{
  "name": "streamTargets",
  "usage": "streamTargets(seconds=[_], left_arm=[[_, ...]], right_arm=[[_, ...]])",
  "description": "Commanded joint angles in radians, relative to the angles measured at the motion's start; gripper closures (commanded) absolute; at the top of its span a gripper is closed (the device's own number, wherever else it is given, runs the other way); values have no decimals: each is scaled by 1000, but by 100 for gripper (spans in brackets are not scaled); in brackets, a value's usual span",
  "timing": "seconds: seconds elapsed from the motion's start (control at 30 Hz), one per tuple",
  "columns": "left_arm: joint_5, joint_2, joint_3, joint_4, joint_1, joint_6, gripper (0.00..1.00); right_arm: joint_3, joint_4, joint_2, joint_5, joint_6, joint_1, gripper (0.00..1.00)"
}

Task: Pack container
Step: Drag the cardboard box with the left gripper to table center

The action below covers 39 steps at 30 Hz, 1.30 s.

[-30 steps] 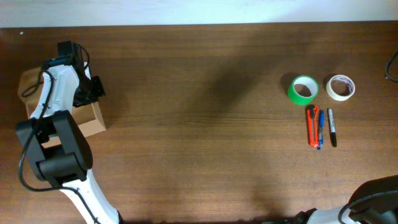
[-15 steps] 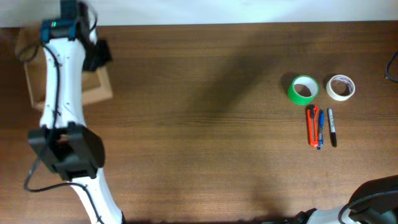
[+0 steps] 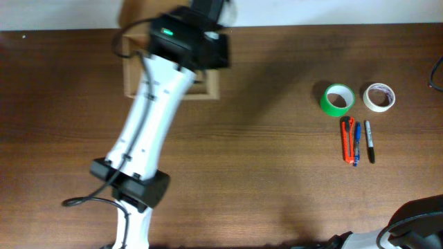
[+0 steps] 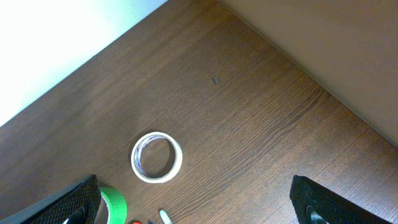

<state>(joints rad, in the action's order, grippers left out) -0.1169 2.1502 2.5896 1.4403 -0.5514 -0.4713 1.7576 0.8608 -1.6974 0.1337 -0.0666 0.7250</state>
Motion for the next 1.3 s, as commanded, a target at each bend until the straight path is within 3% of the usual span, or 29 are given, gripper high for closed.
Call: streamTargets(seconds=[0.0,0.23,0.57,1.0,1.07,1.17,1.2,1.27], left_arm=[[-64,69,12,-35,-86,-100,99],[-111,240,12,-65,-185,-173,98],[-157,416,12,-115,-194,-236,98],[-156,475,12,-190,-194,-235,98],[-156,475,12,-202,-194,-235,89],[-157,475,13,-211,-194,-231,58],[-158,475,14,-210,-194,-231,39],[-162,475,24,-211,-193,-198,24]], right_arm=[[21,0,2,10,10,3,1],[21,0,2,10,11,3,1],[21,0,2,10,11,3,1],[21,0,2,10,11,3,1],[21,0,2,10,11,3,1],[21,0,2,10,11,3,1],[21,0,2,10,11,3,1],[21,0,2,10,11,3,1]])
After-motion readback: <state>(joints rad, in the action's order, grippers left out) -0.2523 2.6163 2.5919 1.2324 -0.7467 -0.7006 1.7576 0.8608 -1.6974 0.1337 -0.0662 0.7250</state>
